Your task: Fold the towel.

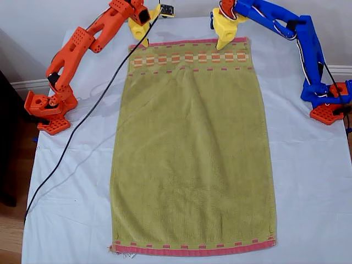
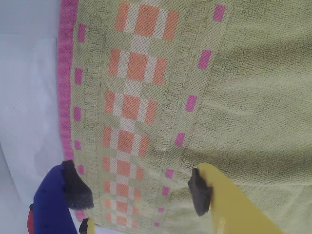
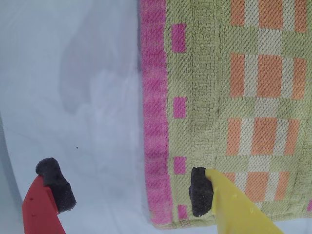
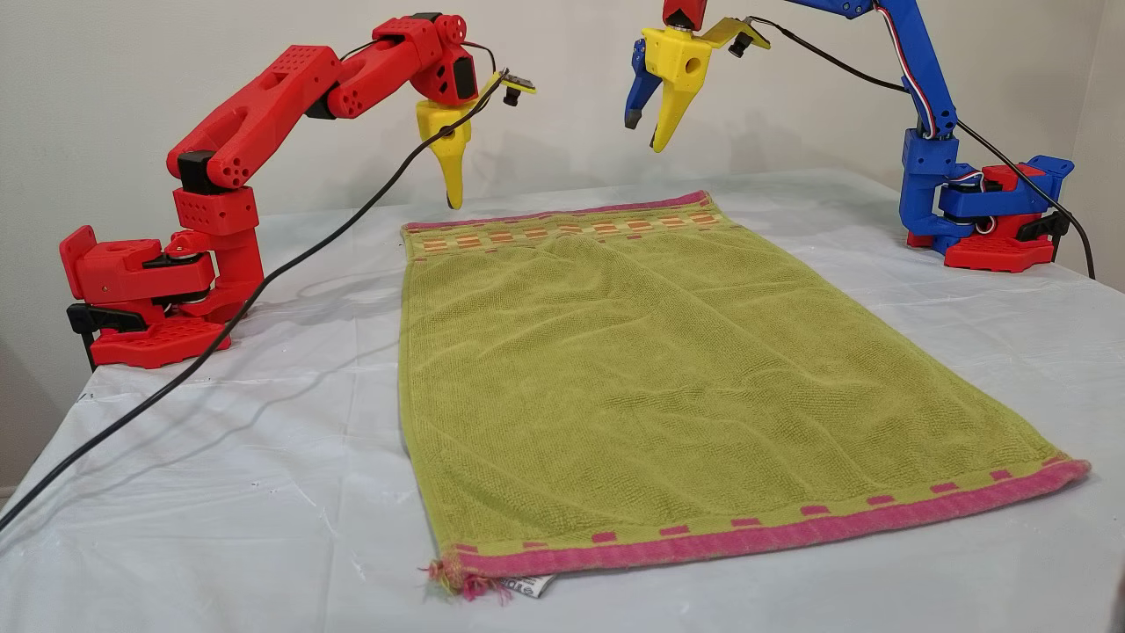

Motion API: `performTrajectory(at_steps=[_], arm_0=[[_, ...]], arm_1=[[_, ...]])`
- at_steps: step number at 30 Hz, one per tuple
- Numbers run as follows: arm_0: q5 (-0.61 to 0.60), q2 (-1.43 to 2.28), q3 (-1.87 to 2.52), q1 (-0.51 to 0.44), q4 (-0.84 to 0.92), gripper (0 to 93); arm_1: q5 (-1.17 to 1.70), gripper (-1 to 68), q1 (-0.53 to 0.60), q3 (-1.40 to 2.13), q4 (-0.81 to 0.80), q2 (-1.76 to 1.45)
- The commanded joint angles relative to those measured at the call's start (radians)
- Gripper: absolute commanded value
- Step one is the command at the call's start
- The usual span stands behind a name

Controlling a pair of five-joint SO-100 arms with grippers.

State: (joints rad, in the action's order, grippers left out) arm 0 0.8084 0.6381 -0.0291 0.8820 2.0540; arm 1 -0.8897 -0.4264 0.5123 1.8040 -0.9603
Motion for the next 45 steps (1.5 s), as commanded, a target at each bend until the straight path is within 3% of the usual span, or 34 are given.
performTrajectory(at_steps=[1,6,11,20,27,36,45], arm_0=[[0.034,0.175,0.066,0.049,0.015,57.3],[0.075,0.342,0.324,0.080,0.014,54.6],[-0.006,0.425,0.515,0.117,-0.011,54.3],[-0.005,0.250,0.298,0.043,0.012,57.7],[0.021,0.282,0.265,-0.018,0.012,53.8],[0.046,0.155,0.227,-0.037,0.012,43.7],[0.075,0.077,0.196,-0.023,0.014,42.8]], arm_1=[[0.006,41.3,0.005,-0.020,-0.003,-0.101],[0.006,40.2,0.006,-0.021,-0.003,-0.095],[0.002,39.6,0.015,-0.063,-0.005,-0.066],[0.023,38.9,0.018,-0.061,-0.005,-0.066],[0.018,38.5,0.026,-0.067,-0.005,-0.052],[0.025,38.3,0.031,-0.055,-0.005,-0.052],[0.040,38.2,0.032,-0.003,-0.005,-0.067]])
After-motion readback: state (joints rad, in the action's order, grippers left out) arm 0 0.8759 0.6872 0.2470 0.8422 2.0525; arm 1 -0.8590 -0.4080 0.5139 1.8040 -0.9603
